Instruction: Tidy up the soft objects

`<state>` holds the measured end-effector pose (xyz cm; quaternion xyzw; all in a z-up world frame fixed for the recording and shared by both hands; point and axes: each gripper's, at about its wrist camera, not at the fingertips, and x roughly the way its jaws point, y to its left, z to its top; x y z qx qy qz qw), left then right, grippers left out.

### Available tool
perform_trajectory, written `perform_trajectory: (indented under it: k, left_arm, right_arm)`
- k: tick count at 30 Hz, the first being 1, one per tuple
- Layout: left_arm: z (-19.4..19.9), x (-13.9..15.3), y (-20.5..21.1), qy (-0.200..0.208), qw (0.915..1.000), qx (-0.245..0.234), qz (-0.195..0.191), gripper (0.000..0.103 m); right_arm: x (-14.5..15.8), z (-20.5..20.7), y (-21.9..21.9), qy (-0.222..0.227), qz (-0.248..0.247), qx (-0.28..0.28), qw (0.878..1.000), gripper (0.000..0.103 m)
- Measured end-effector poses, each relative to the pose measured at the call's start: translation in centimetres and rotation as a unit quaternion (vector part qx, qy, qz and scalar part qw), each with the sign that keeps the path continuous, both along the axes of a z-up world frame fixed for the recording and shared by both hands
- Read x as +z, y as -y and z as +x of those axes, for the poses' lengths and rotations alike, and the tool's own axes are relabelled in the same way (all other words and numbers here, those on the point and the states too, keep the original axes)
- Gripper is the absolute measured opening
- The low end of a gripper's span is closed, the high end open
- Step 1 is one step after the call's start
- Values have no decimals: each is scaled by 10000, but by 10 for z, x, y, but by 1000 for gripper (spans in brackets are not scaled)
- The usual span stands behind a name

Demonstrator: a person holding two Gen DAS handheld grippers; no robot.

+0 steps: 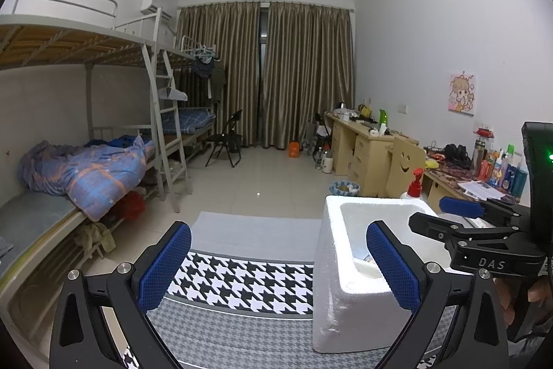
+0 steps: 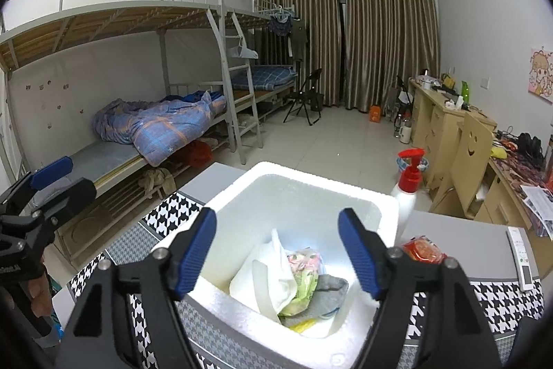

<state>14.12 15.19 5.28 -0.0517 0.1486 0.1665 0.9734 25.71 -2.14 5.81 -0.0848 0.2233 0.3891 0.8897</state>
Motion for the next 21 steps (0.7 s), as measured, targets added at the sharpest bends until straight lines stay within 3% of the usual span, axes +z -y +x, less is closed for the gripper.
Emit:
perform_trajectory:
  k: [12,21]
  left_arm:
    - [2,3,7,37,9999,-119,73,102]
    - [-3,9,18,126,9996,-188,170,102]
  right_arm:
    - [6,-8,10,93,66,-144,9998,96]
    - [12,-19,19,222,94,-182,9995,101]
